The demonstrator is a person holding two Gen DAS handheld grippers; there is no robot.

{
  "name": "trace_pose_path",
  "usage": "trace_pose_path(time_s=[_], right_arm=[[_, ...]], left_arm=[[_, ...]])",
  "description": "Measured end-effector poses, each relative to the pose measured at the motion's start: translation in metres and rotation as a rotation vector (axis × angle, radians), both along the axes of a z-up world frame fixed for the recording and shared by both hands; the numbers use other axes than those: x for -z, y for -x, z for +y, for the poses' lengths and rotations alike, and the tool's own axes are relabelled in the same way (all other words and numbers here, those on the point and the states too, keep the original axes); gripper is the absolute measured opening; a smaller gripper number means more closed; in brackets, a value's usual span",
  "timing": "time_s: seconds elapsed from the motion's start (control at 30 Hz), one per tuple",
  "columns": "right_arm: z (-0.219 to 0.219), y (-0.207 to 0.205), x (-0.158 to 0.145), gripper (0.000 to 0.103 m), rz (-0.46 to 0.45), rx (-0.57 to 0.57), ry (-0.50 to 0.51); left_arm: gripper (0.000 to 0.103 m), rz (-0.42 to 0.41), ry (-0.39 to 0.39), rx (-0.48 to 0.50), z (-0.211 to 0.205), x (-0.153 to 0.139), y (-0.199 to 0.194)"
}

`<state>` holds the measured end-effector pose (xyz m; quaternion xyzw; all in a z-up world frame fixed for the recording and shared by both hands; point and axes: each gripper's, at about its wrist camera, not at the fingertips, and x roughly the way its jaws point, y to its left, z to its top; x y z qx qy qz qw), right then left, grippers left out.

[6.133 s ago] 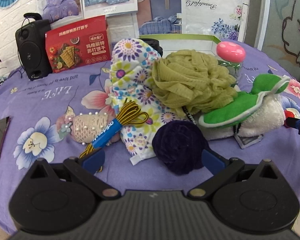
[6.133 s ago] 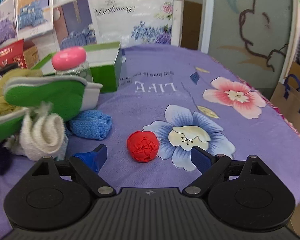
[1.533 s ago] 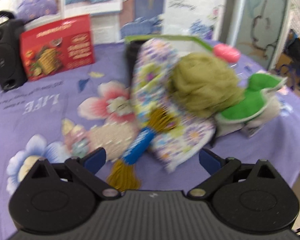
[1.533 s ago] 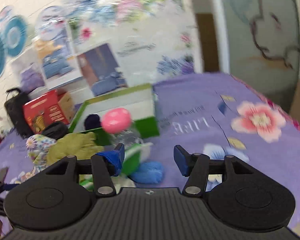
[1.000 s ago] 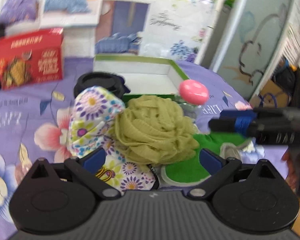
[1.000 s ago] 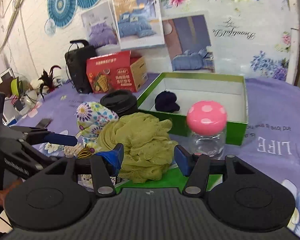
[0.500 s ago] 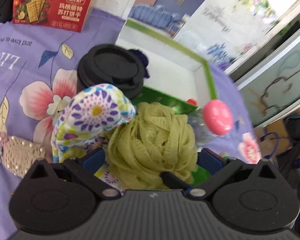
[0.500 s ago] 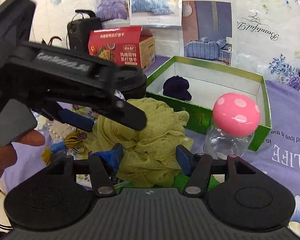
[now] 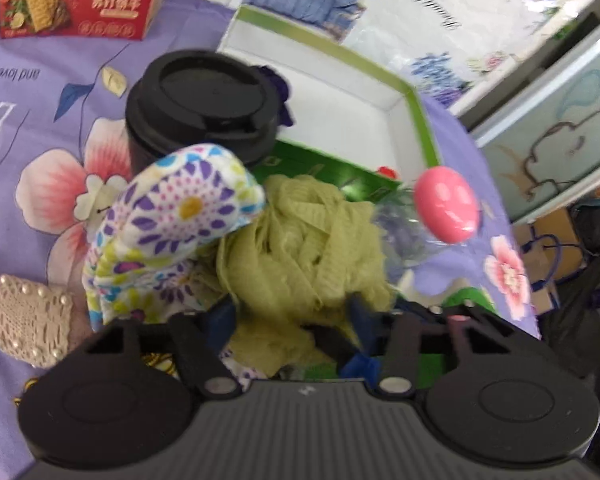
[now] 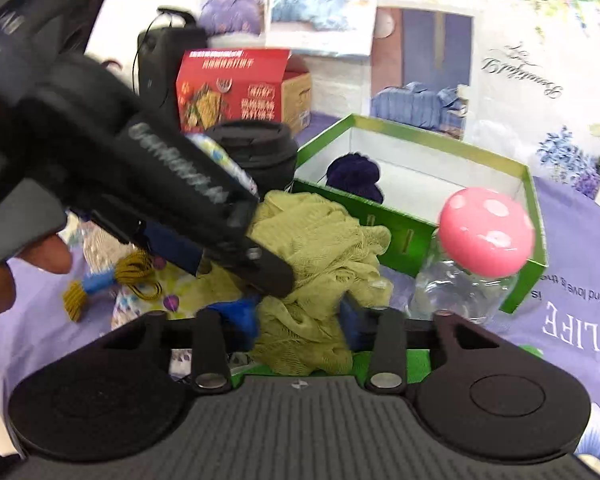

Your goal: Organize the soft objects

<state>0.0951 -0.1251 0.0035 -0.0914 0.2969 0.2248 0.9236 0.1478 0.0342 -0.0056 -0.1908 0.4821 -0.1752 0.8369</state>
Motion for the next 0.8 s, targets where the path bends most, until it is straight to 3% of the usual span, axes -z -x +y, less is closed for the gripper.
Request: trace_pose_path(time_s=[0.13, 0.27, 0.33, 0.4, 0.43, 0.47, 0.5, 0.67, 0.8], right_arm=[[-0.006, 0.013, -0.019, 0.015, -0.072, 0.008, -0.006], [-0.007, 0.018, -0.024, 0.015, -0.083, -0.006, -0.053], [-0.004, 0.021, -0.024, 0.015, -0.110, 0.000, -0.017], [-0.011, 0.017, -0.022, 0.019, -0.093, 0.040, -0.035], [-0.014, 0.016, -0.022, 0.022, -0.079, 0.053, -0.065], [-0.018, 0.015, -0.023, 0.024, -0.069, 0.060, -0.096], [-0.019, 0.012, -0.024, 0.025, -0.055, 0.069, -0.100], [-0.005, 0.004, -0.027, 0.031, -0.021, 0.034, 0.083], [-0.006, -0.012, -0.027, 0.035, 0.063, -0.051, 0.106]], left_arm=[[0.043, -0.092, 0.010, 0.041, -0.008, -0.026, 0.015], [0.043, -0.118, 0.020, 0.092, -0.023, -0.037, 0.015], [0.041, -0.135, 0.011, 0.102, -0.026, -0.040, 0.020], [0.043, -0.115, 0.014, 0.079, -0.023, -0.035, 0.021], [0.050, -0.113, 0.018, 0.053, -0.018, -0.031, 0.022], [0.067, -0.109, 0.021, 0.030, -0.013, -0.027, 0.022], [0.073, -0.102, 0.036, 0.013, -0.009, -0.025, 0.021], [0.074, -0.041, 0.042, -0.043, 0.002, -0.019, 0.007], [0.075, 0.002, 0.076, -0.059, 0.001, -0.015, -0.008]])
